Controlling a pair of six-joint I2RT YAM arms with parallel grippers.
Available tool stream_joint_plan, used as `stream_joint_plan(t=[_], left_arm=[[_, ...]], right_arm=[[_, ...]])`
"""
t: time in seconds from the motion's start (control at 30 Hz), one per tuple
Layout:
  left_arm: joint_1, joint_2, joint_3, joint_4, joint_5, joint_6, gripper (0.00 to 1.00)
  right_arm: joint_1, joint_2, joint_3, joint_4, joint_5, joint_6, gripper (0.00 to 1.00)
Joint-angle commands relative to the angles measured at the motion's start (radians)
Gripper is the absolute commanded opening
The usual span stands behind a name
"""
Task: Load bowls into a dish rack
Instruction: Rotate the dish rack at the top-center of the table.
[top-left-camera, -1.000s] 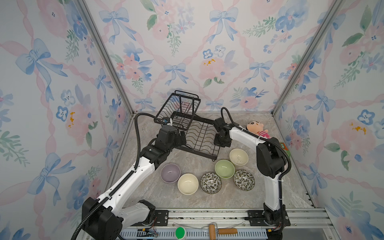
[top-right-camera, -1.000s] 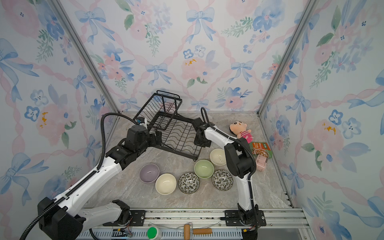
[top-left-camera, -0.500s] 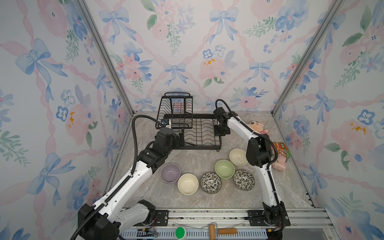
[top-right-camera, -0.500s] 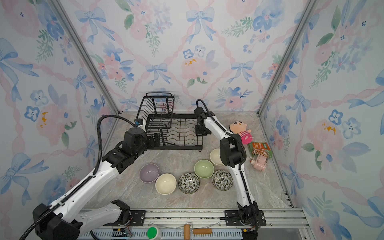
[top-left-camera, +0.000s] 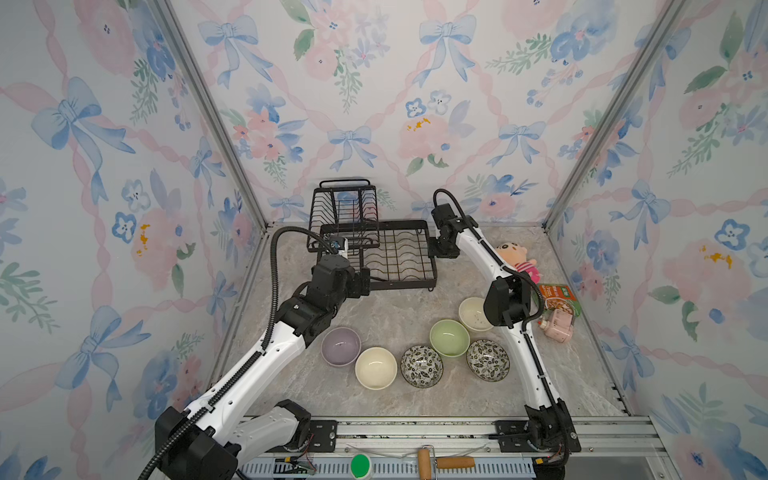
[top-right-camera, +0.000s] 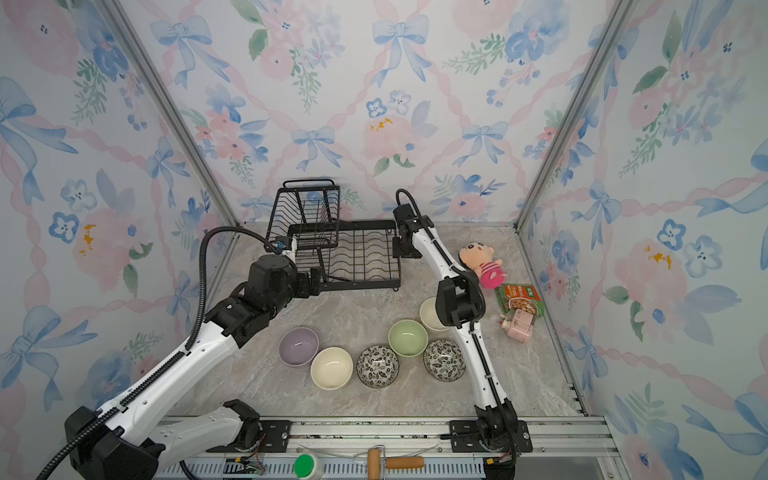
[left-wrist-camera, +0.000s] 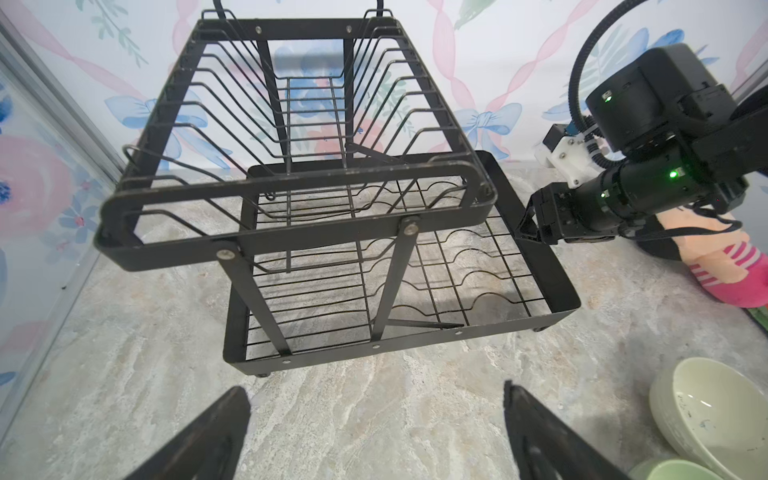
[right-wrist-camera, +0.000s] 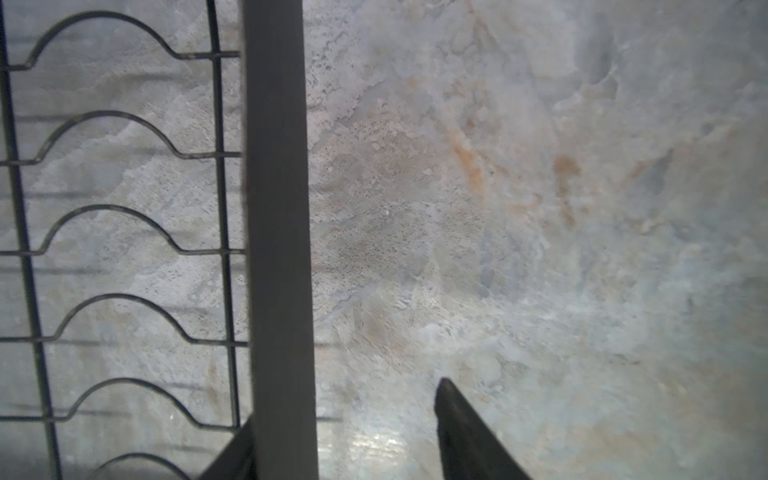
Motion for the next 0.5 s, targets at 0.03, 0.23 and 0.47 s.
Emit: stream_joint_plan(t=[0.03, 0.23, 0.47], left_arm=[[-0.035, 0.029, 0.04, -0.008, -0.048, 0.142, 0.98], [-0.129, 0.092, 0.067, 0.01, -0.138, 0.297, 0.98], [-0.148, 0.123, 0.105, -0.007, -0.121, 0.265, 0.98]], right_arm=[[0.005, -0.182, -0.044, 0.018, -0.003, 0.045, 0.72], [0.025, -0.423, -0.416, 0.155, 0.018, 0.108, 0.96], [0.069, -0.504, -0.716, 0.295, 0.013, 0.213, 0.96]])
